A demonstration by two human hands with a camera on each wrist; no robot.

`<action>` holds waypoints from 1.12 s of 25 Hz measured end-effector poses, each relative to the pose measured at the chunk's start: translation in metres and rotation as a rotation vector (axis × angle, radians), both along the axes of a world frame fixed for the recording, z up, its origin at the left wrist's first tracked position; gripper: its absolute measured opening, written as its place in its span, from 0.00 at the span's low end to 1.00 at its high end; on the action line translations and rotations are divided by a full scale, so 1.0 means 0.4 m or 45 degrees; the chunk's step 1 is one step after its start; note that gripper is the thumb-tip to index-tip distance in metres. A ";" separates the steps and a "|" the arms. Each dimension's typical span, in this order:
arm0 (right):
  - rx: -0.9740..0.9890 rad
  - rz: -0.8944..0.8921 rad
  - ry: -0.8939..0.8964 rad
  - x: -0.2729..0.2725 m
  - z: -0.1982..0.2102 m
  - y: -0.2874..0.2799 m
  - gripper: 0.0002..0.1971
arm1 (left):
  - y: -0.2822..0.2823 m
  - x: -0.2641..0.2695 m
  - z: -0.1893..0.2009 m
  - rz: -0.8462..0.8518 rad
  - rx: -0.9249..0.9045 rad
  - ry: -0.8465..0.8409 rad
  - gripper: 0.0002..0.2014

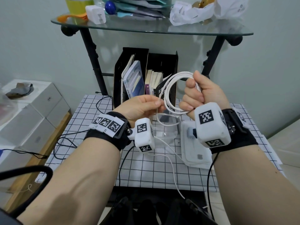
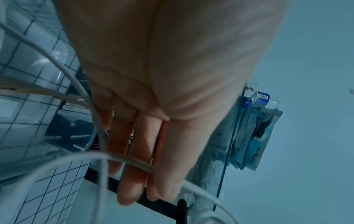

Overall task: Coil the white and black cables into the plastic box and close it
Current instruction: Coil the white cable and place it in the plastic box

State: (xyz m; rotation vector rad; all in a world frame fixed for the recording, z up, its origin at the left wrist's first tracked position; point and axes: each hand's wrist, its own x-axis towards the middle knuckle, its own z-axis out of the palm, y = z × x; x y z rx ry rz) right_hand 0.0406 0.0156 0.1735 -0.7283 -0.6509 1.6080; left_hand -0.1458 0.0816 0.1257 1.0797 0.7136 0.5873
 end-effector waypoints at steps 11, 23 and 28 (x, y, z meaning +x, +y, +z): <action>-0.032 -0.079 -0.014 0.008 0.017 0.000 0.23 | 0.009 -0.005 -0.011 0.012 -0.030 0.277 0.04; -0.193 -0.103 -0.132 -0.006 -0.009 -0.013 0.21 | 0.014 -0.008 -0.012 0.047 -0.097 0.212 0.03; -0.230 -0.133 -0.146 -0.005 -0.018 -0.016 0.21 | 0.000 -0.012 -0.003 0.133 -0.197 0.108 0.07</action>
